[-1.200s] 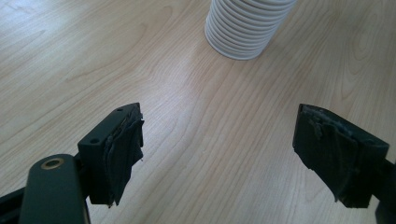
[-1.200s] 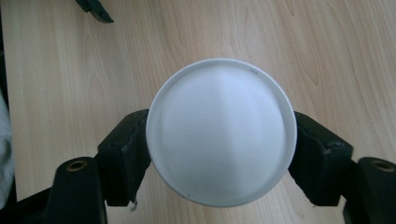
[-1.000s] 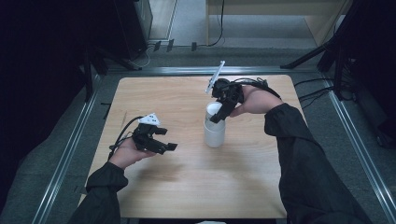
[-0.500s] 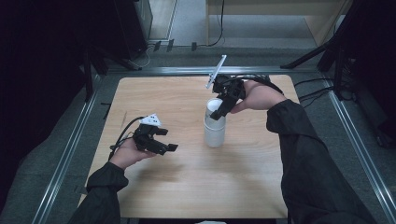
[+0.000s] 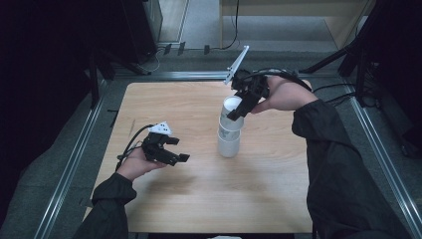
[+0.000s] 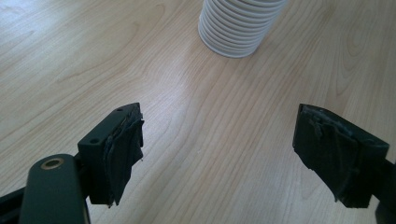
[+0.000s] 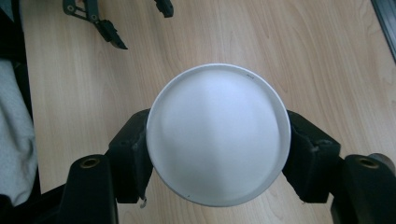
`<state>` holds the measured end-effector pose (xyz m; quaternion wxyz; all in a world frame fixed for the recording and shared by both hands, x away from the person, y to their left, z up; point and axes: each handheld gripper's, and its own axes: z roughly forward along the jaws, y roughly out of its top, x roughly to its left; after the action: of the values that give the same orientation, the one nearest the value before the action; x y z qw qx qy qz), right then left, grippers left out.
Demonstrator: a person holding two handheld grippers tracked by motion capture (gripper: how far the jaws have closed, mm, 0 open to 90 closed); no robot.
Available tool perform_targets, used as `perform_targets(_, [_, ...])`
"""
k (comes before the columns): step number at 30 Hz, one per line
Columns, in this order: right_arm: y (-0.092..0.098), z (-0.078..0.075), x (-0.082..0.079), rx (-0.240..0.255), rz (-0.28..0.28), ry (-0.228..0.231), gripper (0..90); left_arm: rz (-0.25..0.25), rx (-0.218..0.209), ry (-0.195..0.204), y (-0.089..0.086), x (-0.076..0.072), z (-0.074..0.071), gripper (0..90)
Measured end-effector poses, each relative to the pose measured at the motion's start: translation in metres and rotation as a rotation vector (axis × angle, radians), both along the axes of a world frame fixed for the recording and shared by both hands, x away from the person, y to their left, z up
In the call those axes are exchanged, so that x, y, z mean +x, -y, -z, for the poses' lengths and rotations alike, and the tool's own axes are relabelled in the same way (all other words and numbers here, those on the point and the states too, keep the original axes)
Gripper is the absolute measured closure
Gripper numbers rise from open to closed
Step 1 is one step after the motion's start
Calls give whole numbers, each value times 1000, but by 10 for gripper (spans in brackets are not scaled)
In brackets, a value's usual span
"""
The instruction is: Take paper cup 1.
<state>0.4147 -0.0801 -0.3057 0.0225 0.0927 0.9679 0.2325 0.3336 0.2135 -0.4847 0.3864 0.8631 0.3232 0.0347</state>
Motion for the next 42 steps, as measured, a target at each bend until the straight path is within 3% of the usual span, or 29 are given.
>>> perform_targets(9, [16,-30,-13,26,16,18,342,5,2,3,0,0,0,162])
perform_targets(12, [23,-35,-18,38,19,17,343,4,30,25,2,-1,1,162])
perform_targets(19, [38,-39,-33,51,2,29,346,27,-10,4,3,-2,0,162])
perform_targets(26, [51,-29,-49,67,-22,5,346,38,-29,-4,4,-3,-1,162])
perform_targets(37, [59,7,-59,110,-57,-12,346,49,-45,-4,8,-5,-5,162])
perform_targets(42, [61,22,-62,154,-63,-20,346,72,-57,-6,12,-7,-7,162])
